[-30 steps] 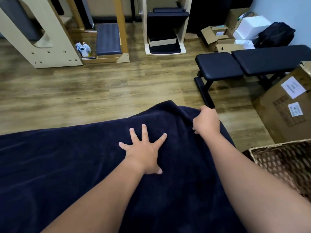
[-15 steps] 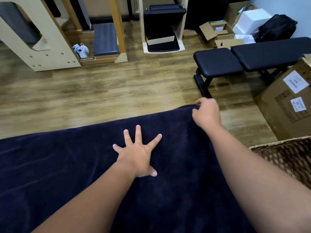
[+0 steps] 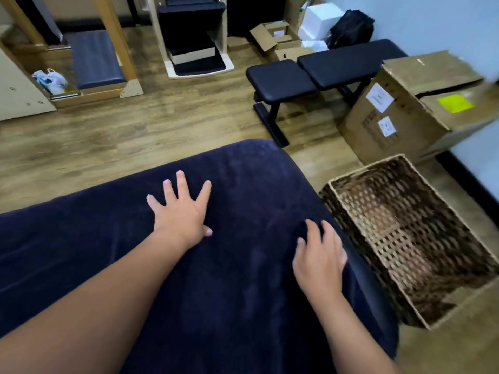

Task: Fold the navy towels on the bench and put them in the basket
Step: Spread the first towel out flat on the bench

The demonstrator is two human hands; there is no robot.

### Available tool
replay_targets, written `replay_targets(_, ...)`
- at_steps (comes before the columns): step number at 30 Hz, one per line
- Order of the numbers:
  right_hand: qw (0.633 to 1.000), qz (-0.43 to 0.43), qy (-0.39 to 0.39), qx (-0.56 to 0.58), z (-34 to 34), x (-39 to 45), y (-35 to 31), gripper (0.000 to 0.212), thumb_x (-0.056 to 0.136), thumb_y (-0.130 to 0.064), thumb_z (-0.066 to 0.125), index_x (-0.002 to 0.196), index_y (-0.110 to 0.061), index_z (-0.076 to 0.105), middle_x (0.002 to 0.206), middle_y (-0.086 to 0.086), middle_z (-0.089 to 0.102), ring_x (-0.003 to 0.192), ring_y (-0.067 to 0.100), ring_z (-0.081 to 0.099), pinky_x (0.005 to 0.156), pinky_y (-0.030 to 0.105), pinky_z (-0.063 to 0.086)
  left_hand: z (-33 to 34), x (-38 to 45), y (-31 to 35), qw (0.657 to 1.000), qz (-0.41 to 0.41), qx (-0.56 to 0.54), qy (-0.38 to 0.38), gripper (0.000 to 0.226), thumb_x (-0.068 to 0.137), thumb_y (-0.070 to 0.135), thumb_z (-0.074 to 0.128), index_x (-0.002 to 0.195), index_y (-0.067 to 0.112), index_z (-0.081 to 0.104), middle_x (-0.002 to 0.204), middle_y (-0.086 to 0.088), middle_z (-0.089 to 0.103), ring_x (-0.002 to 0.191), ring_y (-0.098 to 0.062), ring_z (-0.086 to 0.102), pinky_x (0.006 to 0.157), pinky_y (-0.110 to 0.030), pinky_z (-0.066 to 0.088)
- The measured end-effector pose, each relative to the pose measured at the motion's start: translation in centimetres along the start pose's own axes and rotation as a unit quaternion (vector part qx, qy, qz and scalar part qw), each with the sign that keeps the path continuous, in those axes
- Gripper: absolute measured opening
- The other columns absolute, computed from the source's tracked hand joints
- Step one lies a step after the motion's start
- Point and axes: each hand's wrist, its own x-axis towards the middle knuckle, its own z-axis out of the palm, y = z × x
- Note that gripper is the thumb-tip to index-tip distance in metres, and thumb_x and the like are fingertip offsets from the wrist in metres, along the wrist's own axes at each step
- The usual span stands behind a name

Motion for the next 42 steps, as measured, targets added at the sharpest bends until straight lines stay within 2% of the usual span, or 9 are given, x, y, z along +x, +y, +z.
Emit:
replay_targets(3, 0.991, 0.128, 0.005, -0.039, -1.9, -3.1, 3.8, 0.045, 0.090, -0.024, 0.067, 0.133, -0.012, 0.057, 0.134, 0.013, 0.055, 0.121, 0.038, 0.048, 0.091, 0.055, 0.044, 1.5, -4.9, 3.3, 0.976, 0.152, 0.094, 0.125, 0.056, 0.090, 0.040, 0.064, 0.138, 0.020, 0.042, 0.146, -0.014, 0.030, 0.129, -0.033, 0.036, 0.101, -0.051, 0.041)
replay_targets(5, 0.984, 0.167, -0.024, -0.051, -2.8, -4.2, 5.2, 0.037, 0.092, -0.033, 0.066, 0.125, -0.015, 0.062, 0.127, 0.011, 0.057, 0.118, 0.037, 0.049, 0.090, 0.050, 0.044, 3.2, -7.9, 5.9, 0.968, 0.227, 0.062, 0.087, 0.055, 0.092, 0.051, 0.058, 0.136, 0.020, 0.047, 0.144, -0.010, 0.036, 0.131, -0.031, 0.036, 0.102, -0.052, 0.040)
replay_targets(10, 0.983, 0.174, -0.022, 0.045, -5.3, -3.8, 7.7, 0.024, 0.097, -0.036, 0.061, 0.108, -0.015, 0.059, 0.107, 0.017, 0.068, 0.102, 0.041, 0.063, 0.080, 0.043, 0.048, 6.1, -10.5, 9.6, 0.976, 0.193, 0.078, -0.058, 0.124, 0.080, 0.080, 0.058, 0.160, 0.013, -0.009, 0.164, -0.019, -0.024, 0.152, -0.045, -0.015, 0.117, -0.068, 0.014)
replay_targets(15, 0.967, 0.230, -0.008, 0.110, -6.8, -3.8, 11.3, 0.029, 0.096, -0.043, 0.062, 0.108, -0.017, 0.057, 0.104, 0.014, 0.069, 0.101, 0.038, 0.062, 0.077, 0.040, 0.044, 7.4, -10.6, 9.7, 0.973, 0.207, 0.077, -0.062, 0.120, 0.075, 0.087, 0.053, 0.147, 0.048, -0.034, 0.156, -0.010, -0.045, 0.147, -0.042, -0.032, 0.111, -0.078, 0.009)
replay_targets(23, 0.939, 0.240, -0.164, 0.183, -7.4, -9.7, 16.0, 0.013, 0.072, -0.015, 0.065, 0.083, -0.021, 0.061, 0.077, -0.002, 0.068, 0.081, 0.026, 0.064, 0.073, 0.035, 0.054, 7.1, -10.4, 10.4, 0.973, 0.196, 0.091, -0.076, 0.120, 0.072, 0.088, 0.056, 0.145, 0.055, -0.034, 0.157, -0.011, -0.044, 0.147, -0.046, -0.030, 0.110, -0.078, 0.017)
replay_targets(28, 0.956, 0.276, -0.023, 0.097, -7.6, -10.5, 18.4, 0.008, 0.090, -0.030, 0.070, 0.095, -0.026, 0.064, 0.097, 0.008, 0.070, 0.099, 0.033, 0.065, 0.079, 0.034, 0.049, 7.2, -11.4, 10.8, 0.971, 0.206, 0.119, -0.031, 0.115, 0.079, 0.083, 0.054, 0.151, 0.047, -0.028, 0.160, -0.015, -0.036, 0.151, -0.045, -0.021, 0.116, -0.070, 0.015)
replay_targets(35, 0.871, 0.371, -0.105, 0.305, -6.1, -15.3, 17.9, 0.019, 0.071, 0.003, 0.064, 0.083, -0.011, 0.069, 0.085, 0.011, 0.071, 0.084, 0.032, 0.065, 0.067, 0.031, 0.047, 8.4, -15.1, 11.1, 0.952, 0.246, 0.162, 0.085, 0.081, 0.094, 0.066, 0.049, 0.155, 0.024, 0.017, 0.156, -0.017, 0.017, 0.136, -0.034, 0.032, 0.103, -0.051, 0.040)
replay_targets(37, 0.882, 0.360, -0.102, 0.287, -6.2, -16.4, 18.1, 0.016, 0.077, 0.003, 0.068, 0.083, -0.012, 0.072, 0.085, 0.010, 0.073, 0.086, 0.031, 0.067, 0.067, 0.031, 0.050, 8.9, -16.4, 11.1, 0.944, 0.280, 0.147, 0.094, 0.070, 0.094, 0.064, 0.050, 0.146, 0.022, 0.029, 0.147, -0.013, 0.028, 0.127, -0.031, 0.039, 0.097, -0.047, 0.042)
replay_targets(42, 0.923, 0.353, 0.067, 0.136, -7.3, -17.3, 18.9, 0.049, 0.087, 0.000, 0.054, 0.135, -0.010, 0.057, 0.130, 0.016, 0.048, 0.101, 0.039, 0.059, 0.093, 0.036, 0.047, 10.8, -19.2, 10.9, 0.935, 0.326, 0.138, 0.024, 0.088, 0.088, 0.073, 0.051, 0.155, 0.029, 0.015, 0.162, -0.017, 0.010, 0.144, -0.040, 0.024, 0.106, -0.056, 0.036)
